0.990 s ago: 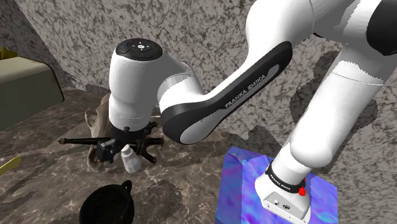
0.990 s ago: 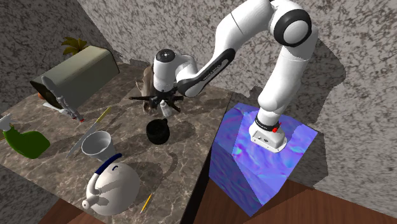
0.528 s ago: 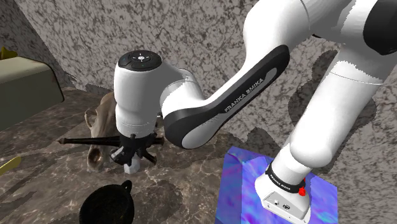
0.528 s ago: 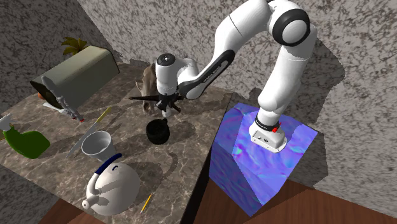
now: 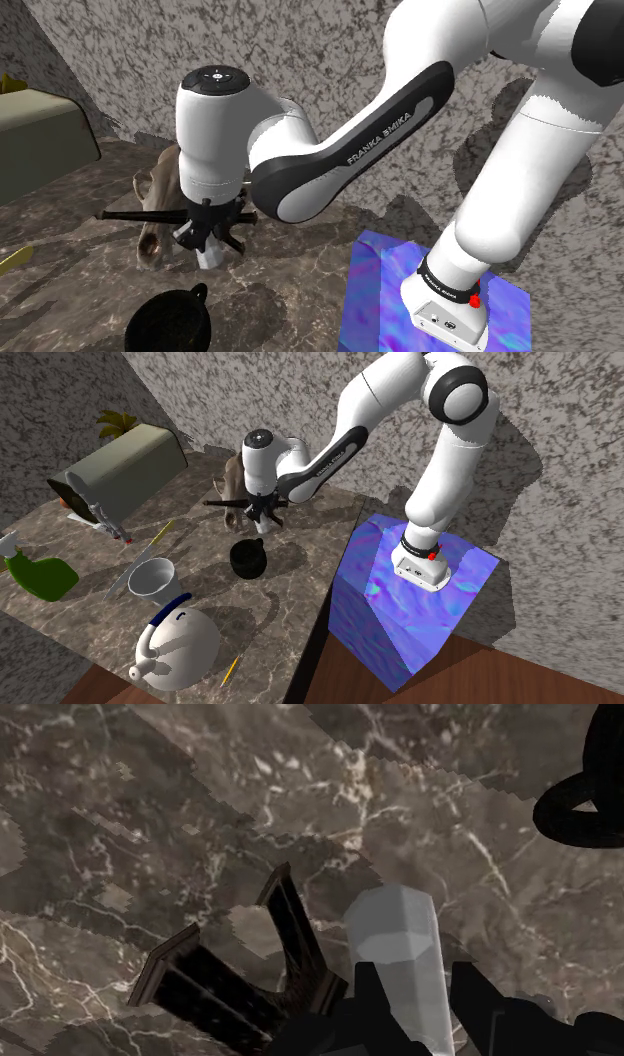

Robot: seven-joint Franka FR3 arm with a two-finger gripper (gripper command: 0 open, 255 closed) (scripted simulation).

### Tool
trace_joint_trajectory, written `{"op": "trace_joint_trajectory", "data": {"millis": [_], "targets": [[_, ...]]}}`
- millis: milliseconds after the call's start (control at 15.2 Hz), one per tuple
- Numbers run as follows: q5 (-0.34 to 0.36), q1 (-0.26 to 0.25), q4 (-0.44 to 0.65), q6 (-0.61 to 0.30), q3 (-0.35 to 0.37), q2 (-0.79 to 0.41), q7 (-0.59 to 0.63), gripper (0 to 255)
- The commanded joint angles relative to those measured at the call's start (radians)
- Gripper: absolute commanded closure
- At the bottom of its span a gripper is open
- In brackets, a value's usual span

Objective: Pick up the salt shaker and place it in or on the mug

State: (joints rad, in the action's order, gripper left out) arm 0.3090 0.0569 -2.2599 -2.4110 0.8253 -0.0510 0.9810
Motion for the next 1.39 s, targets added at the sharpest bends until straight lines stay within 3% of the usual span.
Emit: {"op": "trace_joint_trajectory", "data": {"millis": [0, 660, 1320], "targets": [[-0.033, 0.004, 0.006, 0.019, 0.003, 0.024, -0.027, 255], [-0.162, 0.003, 0.065, 0.134, -0.005, 0.126, -0.133, 255], [-0.235, -0.004, 0.149, 0.260, -0.027, 0.194, -0.200, 255]]}}
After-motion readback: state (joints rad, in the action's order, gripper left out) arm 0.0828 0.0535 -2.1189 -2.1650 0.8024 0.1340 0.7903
